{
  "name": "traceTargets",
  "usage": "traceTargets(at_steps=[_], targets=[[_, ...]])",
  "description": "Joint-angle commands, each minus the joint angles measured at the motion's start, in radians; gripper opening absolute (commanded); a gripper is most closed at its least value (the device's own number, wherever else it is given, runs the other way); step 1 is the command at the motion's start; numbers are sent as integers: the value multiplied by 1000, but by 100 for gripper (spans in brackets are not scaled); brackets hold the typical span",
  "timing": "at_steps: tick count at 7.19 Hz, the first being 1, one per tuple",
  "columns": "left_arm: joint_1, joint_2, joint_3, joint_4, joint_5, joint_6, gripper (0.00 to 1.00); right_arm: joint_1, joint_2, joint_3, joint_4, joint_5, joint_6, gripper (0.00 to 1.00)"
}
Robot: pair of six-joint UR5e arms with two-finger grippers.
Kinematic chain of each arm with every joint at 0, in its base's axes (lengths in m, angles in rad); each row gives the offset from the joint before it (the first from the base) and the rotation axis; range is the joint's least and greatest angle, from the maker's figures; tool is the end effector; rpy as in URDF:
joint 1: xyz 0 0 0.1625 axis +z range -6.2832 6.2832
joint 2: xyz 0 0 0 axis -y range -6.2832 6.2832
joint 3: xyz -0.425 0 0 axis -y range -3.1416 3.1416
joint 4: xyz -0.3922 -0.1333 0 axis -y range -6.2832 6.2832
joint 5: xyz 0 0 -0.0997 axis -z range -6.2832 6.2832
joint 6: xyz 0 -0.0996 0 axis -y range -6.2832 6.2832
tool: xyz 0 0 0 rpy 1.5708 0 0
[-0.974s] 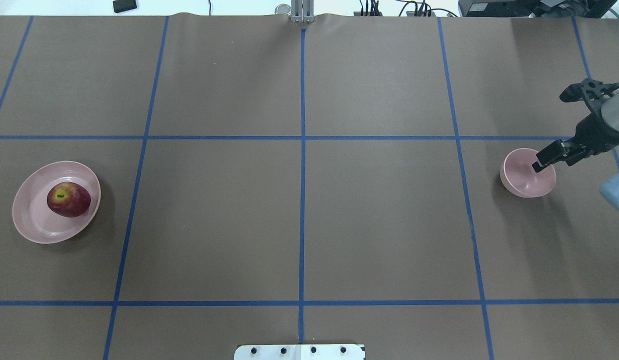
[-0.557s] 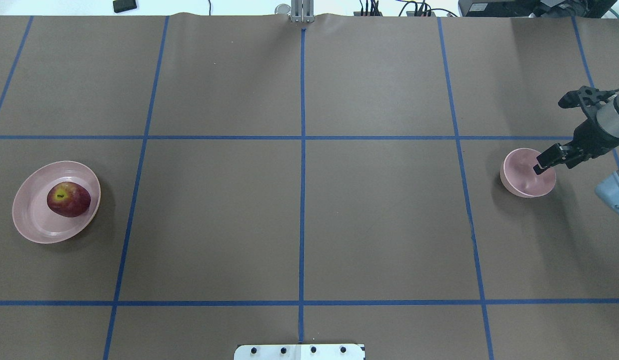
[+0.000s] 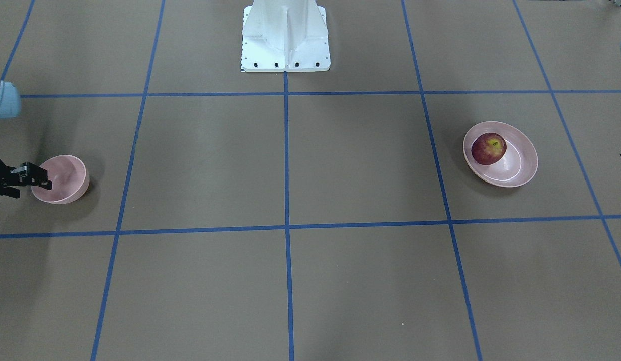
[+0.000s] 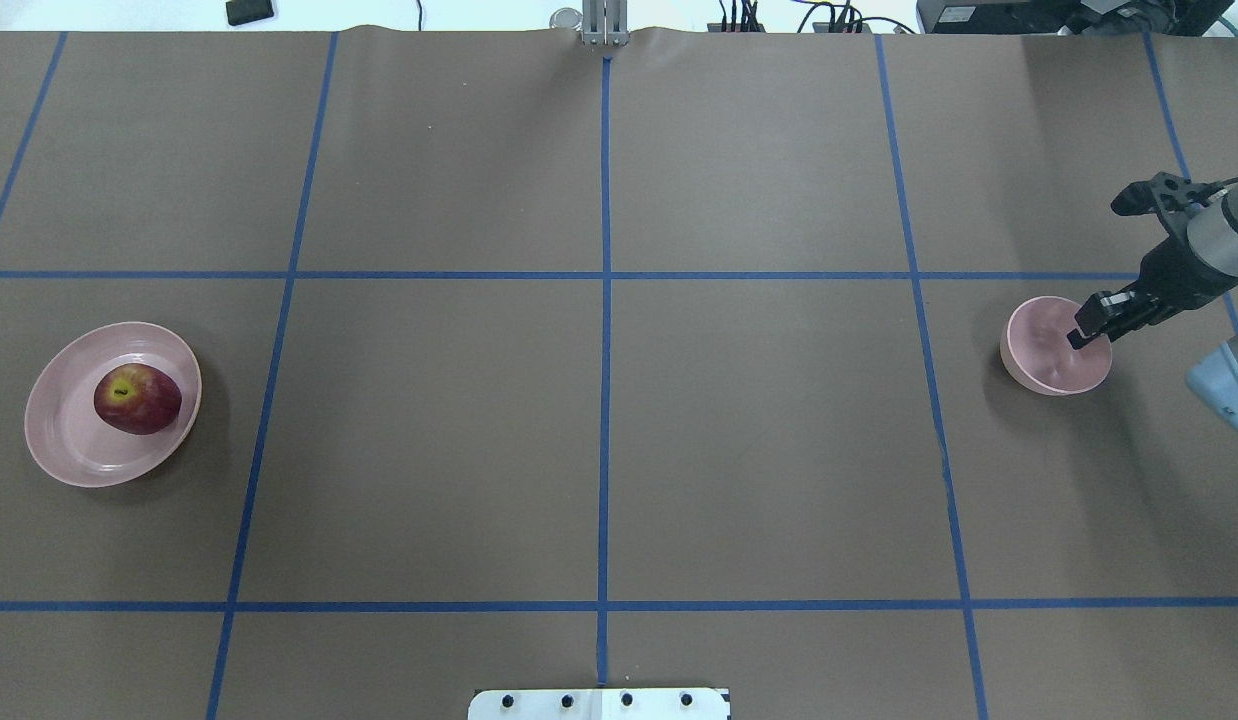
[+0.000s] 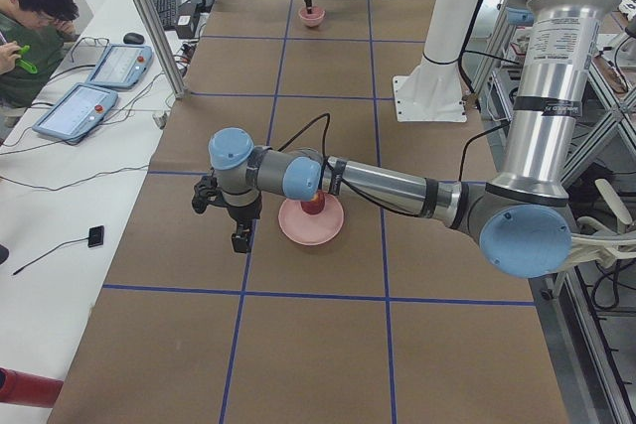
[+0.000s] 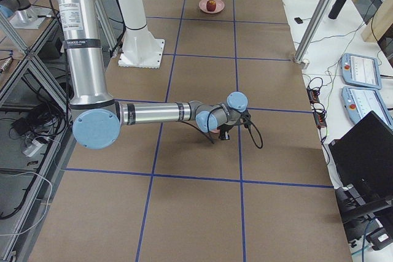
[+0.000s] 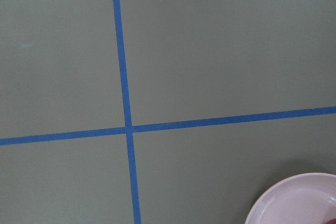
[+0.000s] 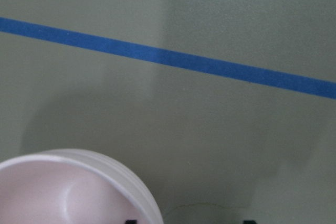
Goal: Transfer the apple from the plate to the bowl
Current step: 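Lower the right gripper onto the small pink bowl rim and grasp it, then slide the bowl toward center with the right gripper while the left reaches the apple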
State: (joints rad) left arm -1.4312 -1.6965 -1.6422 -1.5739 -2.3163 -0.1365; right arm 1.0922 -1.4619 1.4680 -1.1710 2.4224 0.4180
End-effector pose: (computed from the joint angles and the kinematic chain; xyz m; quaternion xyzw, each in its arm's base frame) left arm 0.0115 -0.5539 0.5592 0.0423 0.3717 0.0378 0.9266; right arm -0.2042 -0.5203 0.6035 -0.0099 -0.4442 -0.1102 0.8891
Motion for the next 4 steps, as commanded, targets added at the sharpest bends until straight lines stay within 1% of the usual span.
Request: traceTargets(at_steps=[1,2,3,4], targets=[[0,0,2,0,0,0,98,-5,18,55,1,37,124,0],[0,-2,2,2,0,0,98,-8,32,67,1,41,158,0],[2,-8,1,0,0,-35,98,-8,50,93,-5,73,175,0],[17,-26,-2,2,-2,-85,98,-6,101,107,-13,124,249,0]])
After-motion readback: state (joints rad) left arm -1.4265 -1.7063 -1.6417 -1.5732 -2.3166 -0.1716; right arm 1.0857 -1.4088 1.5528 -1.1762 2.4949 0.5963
